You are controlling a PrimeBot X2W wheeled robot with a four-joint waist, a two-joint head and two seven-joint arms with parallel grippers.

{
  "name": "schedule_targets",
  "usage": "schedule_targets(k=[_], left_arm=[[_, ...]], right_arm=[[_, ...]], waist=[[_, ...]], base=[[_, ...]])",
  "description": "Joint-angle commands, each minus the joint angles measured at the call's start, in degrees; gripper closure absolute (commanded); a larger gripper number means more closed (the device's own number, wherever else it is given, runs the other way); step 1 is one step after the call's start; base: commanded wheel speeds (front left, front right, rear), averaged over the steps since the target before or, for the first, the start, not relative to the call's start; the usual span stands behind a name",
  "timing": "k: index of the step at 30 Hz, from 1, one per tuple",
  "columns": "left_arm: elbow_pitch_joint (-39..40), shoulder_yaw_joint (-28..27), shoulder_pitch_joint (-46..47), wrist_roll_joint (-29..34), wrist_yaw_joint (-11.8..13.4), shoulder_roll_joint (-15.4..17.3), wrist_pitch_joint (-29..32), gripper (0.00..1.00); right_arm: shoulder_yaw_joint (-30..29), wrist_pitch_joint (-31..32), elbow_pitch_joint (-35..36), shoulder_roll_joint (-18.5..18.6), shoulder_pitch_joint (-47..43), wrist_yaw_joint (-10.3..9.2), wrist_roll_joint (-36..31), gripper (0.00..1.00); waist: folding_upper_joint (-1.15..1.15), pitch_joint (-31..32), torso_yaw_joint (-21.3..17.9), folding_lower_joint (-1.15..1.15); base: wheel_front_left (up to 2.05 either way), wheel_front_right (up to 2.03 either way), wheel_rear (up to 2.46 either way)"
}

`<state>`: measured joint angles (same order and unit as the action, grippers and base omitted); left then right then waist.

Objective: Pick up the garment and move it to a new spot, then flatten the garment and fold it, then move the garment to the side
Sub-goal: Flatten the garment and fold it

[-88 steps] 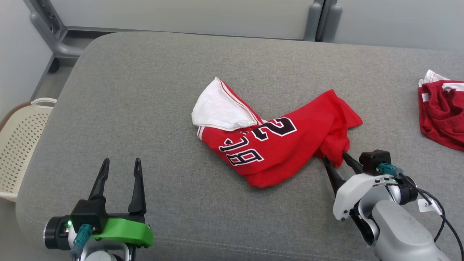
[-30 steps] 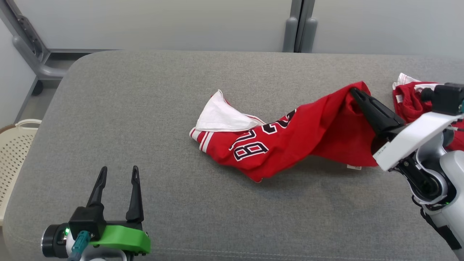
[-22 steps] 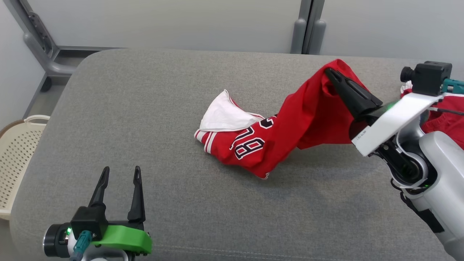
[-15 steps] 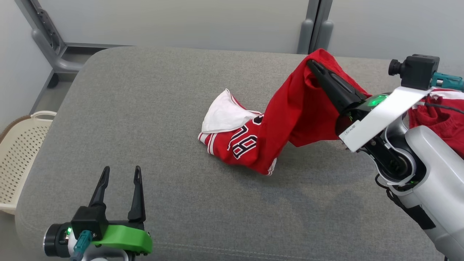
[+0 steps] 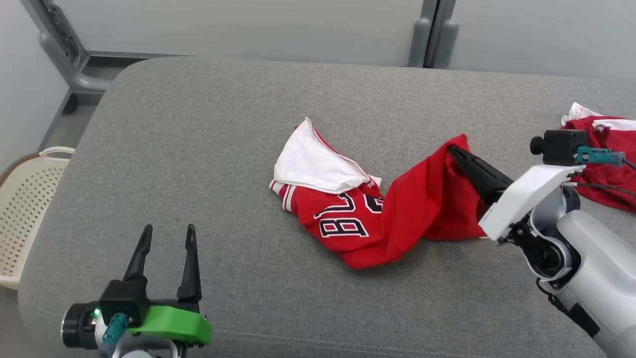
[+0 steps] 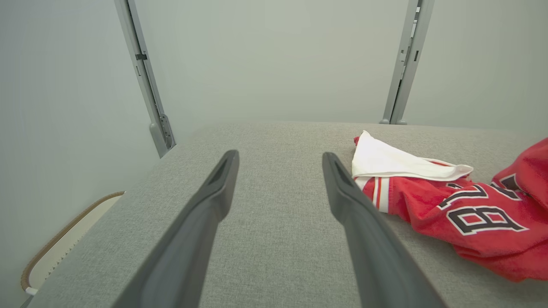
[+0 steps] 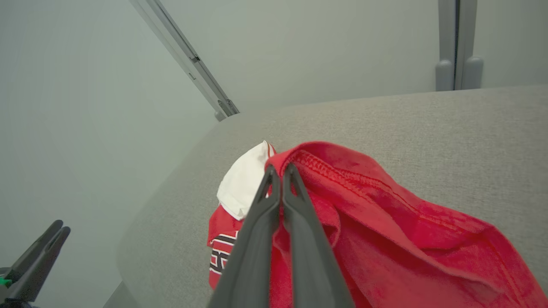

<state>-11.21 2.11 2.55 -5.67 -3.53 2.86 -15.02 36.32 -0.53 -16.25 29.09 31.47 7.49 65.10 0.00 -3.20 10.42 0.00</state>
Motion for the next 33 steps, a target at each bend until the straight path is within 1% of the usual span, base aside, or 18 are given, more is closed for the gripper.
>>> schedule_targets(k=[1,7,14,17,20,22,28,29,30,31,33], left_arm=[[0.1,0.1,0.9,-0.1,0.2,0.1,-0.1,0.00],[0.0,0.9,1.7,-0.1,0.2,0.1,-0.1,0.00],[-0.5,2.4,2.7,-0.3,0.1,0.1,-0.1,0.00],[-0.7,2.8,3.1,-0.4,0.0,0.1,-0.1,0.00],[-0.9,3.7,3.7,-0.6,-0.1,0.1,-0.1,0.00],[-1.0,4.3,3.8,-0.8,0.0,0.1,-0.1,0.00],[-1.1,5.2,4.2,-1.2,0.7,0.1,-0.1,0.00],[-1.1,5.2,4.2,-1.2,0.7,0.1,-0.1,0.00],[-1.1,5.1,4.1,-1.2,0.7,0.1,-0.1,0.00],[-1.1,5.0,4.0,-1.1,0.8,0.1,-0.1,0.00],[-1.1,4.8,3.8,-1.0,0.8,0.1,-0.1,0.00]], right_arm=[[0.2,-0.3,-2.0,0.1,0.3,0.00,-0.9,1.00],[0.7,-1.9,-14.4,-1.9,4.8,0.00,-3.9,1.00],[2.6,-3.4,-29.1,-4.8,11.2,0.00,-6.5,1.00],[3.1,-4.8,-34.7,-6.1,13.3,0.00,-6.9,1.00],[3.8,-7.5,-40.4,-6.6,14.9,0.00,-8.3,1.00],[4.2,-9.1,-43.1,-7.8,15.4,0.00,-8.7,1.00],[5.6,-11.7,-46.7,-8.8,16.3,-0.02,-9.4,1.00],[5.9,-12.2,-47.0,-8.9,16.5,-0.01,-9.6,0.67],[6.3,-12.7,-47.1,-8.9,16.9,-0.01,-9.9,0.31],[6.5,-13.2,-47.1,-8.9,17.2,-0.01,-10.1,0.00],[6.8,-13.8,-46.9,-8.5,17.3,-0.01,-10.5,0.00]], waist=[[0.00,-0.3,-0.3,0.00],[0.00,-1.1,-0.4,0.00],[0.00,-2.0,1.0,0.00],[0.00,-2.3,1.8,0.00],[0.00,-2.8,2.8,0.00],[0.00,-3.1,3.4,0.00],[0.00,-3.7,3.9,0.00],[0.00,-3.7,3.8,0.00],[0.00,-3.6,3.6,0.00],[0.00,-3.5,3.3,0.00],[0.00,-3.2,2.7,0.00]], base=[[0.00,0.00,0.00],[0.00,0.00,0.00],[0.00,0.00,0.00],[0.00,0.00,0.00],[0.00,0.00,0.00],[0.00,0.00,0.00],[0.00,0.00,0.00],[0.00,0.00,0.00],[0.00,0.00,0.00],[0.00,0.00,0.00],[0.00,0.00,0.00]])
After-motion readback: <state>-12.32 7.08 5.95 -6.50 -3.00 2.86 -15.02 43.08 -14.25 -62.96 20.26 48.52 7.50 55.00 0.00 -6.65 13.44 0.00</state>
